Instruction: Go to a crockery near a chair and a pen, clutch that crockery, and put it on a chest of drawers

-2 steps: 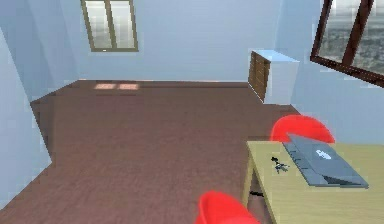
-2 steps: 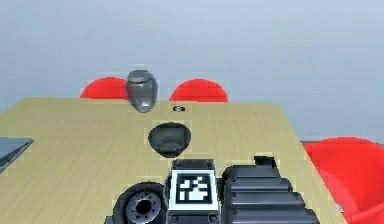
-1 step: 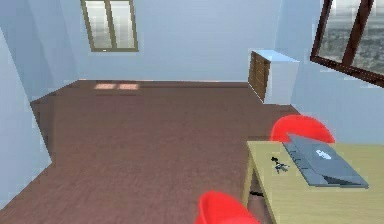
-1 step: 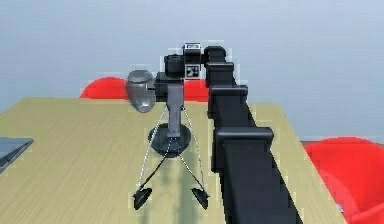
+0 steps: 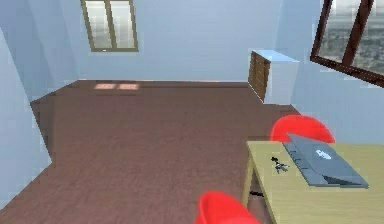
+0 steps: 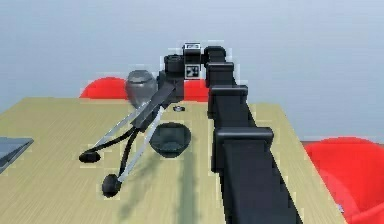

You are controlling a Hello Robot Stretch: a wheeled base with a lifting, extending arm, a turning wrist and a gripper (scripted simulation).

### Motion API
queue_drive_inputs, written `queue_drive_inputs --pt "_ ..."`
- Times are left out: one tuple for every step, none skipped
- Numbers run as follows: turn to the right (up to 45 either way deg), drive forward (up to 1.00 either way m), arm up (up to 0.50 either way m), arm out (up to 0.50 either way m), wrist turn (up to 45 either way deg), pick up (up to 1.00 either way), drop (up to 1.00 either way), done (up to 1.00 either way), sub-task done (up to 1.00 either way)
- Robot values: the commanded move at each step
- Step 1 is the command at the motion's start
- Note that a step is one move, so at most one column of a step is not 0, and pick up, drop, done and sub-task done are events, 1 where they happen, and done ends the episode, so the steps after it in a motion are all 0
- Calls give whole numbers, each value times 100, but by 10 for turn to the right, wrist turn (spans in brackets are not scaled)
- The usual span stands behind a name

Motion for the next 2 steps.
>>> queue_drive_inputs --pt "0 0 0 0 450 0 0 0 0" --pt "0 0 0 0 450 0 0 0 0"
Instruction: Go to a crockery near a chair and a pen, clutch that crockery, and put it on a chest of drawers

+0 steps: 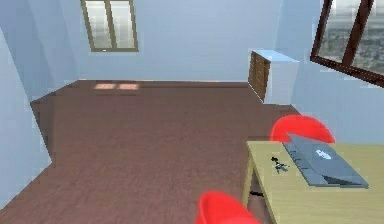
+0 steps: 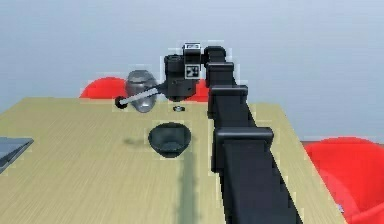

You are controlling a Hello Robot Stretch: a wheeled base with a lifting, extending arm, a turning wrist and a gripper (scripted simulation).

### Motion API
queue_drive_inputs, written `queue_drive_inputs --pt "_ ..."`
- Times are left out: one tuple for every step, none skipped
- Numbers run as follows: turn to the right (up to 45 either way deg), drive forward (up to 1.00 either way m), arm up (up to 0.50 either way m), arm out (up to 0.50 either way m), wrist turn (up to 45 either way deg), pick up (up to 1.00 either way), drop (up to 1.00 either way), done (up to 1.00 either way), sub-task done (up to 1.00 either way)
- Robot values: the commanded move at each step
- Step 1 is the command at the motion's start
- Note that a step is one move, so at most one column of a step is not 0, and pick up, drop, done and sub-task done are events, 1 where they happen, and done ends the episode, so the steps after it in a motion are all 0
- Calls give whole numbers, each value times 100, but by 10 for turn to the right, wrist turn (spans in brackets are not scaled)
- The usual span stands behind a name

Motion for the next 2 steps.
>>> queue_drive_inputs --pt "0 0 0 0 330 0 0 0 0" --pt "0 0 -26 0 0 0 0 0 0"
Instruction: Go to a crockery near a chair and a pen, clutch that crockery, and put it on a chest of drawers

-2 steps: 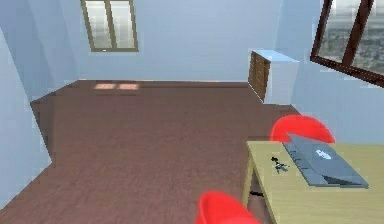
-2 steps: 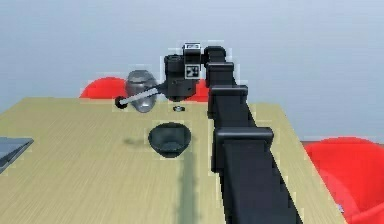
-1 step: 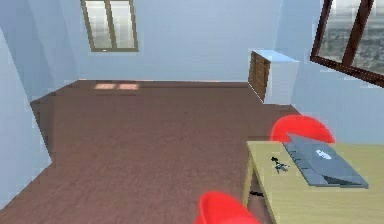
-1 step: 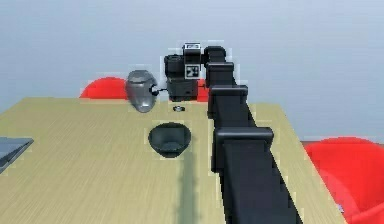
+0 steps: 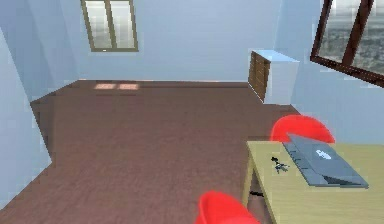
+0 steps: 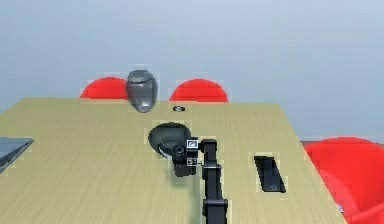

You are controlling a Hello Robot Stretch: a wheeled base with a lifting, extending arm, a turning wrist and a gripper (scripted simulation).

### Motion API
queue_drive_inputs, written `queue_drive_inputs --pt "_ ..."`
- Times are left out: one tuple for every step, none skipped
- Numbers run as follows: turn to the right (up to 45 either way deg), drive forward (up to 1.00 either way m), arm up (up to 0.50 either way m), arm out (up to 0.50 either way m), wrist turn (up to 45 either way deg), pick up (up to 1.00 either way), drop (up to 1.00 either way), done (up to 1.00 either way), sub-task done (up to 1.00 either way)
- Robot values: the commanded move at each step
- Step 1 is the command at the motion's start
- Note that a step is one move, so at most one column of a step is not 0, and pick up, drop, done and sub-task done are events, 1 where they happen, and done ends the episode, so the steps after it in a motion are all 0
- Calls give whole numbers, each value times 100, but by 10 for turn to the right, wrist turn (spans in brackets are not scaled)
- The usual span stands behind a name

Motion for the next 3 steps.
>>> queue_drive_inputs --pt "0 0 0 0 0 100 0 0 0" --pt "0 0 10 0 0 0 0 0 0" --pt "0 0 16 0 0 0 0 0 0"
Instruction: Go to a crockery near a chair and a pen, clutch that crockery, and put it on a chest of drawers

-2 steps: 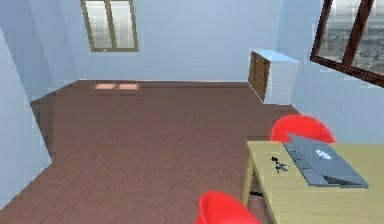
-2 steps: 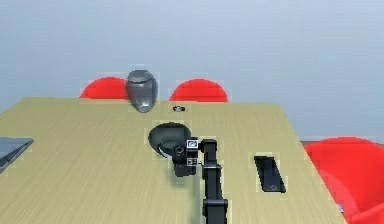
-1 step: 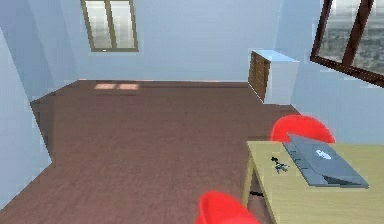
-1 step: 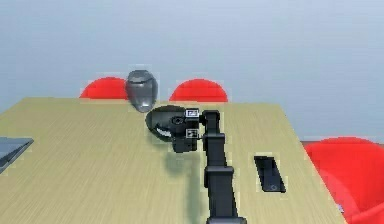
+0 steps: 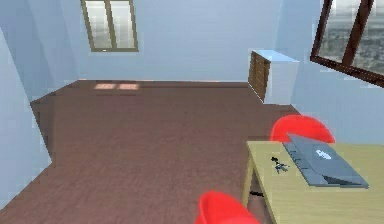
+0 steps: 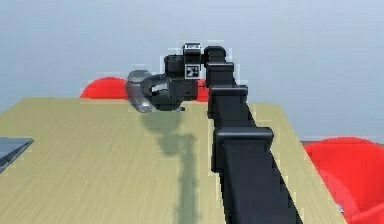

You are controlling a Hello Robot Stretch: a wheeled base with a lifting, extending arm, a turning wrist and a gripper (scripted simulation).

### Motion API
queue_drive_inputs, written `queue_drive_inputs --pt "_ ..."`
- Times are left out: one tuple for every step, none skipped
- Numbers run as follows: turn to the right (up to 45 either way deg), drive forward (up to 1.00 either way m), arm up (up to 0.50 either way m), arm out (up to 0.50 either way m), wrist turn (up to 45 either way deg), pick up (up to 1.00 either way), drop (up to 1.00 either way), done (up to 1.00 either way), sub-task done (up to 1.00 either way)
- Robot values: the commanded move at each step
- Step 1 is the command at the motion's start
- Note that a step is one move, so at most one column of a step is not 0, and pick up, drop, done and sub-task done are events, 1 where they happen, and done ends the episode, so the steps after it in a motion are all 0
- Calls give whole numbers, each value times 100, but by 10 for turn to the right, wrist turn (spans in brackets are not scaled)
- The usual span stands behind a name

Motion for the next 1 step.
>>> queue_drive_inputs --pt "0 0 0 0 -450 0 0 0 0"
